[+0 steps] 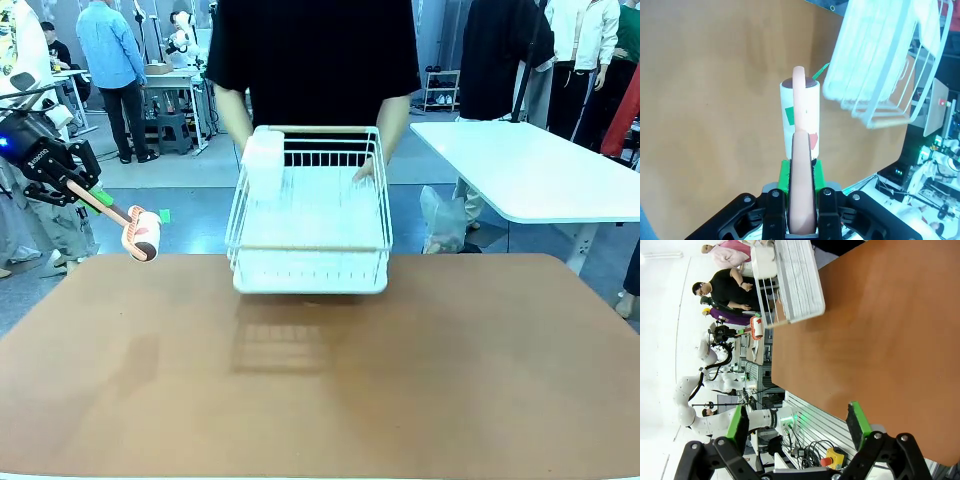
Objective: Clean the table.
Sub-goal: Place the Lint Roller down when the Dish drying rack is positioned in the middle of the table.
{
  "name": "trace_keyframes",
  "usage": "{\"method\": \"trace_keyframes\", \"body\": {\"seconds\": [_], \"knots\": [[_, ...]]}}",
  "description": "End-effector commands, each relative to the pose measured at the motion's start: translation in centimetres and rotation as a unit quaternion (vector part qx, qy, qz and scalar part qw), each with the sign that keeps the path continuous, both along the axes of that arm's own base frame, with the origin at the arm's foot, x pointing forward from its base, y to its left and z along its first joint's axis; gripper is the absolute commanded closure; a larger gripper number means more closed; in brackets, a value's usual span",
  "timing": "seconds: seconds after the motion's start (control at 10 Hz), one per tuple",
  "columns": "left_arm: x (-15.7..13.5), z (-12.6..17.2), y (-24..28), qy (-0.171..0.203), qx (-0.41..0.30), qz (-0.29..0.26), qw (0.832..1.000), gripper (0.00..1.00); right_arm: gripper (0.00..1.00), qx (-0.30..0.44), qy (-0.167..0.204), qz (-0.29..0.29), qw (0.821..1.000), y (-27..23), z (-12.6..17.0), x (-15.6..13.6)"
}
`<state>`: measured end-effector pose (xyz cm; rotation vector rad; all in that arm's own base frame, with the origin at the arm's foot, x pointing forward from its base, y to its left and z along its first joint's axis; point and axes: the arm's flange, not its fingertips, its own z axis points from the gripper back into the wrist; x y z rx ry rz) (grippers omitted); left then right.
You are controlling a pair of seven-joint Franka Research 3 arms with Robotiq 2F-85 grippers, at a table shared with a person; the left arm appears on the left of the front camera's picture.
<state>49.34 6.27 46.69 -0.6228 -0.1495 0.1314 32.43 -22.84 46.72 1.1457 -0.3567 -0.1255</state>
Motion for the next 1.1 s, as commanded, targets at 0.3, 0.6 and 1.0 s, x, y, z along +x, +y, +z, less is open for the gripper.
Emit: {"method": "trace_keyframes", "body": {"seconds": [0.3,0.6,1.0], "knots": [[-0.15,0.46,-0.08,-0.001,0.0,0.004,1.0,0.79,0.0,0.005,-0.01,0.002,1.0,-0.02,0.41,-0.04],[-0.15,0.46,-0.08,-0.001,0.0,0.004,1.0,0.79,0.0,0.005,-0.01,0.002,1.0,-0.02,0.41,-0.04],[-0.15,0.46,-0.08,-0.001,0.0,0.004,1.0,0.79,0.0,0.005,-0.01,0.002,1.0,-0.02,0.41,-0.04]]}}
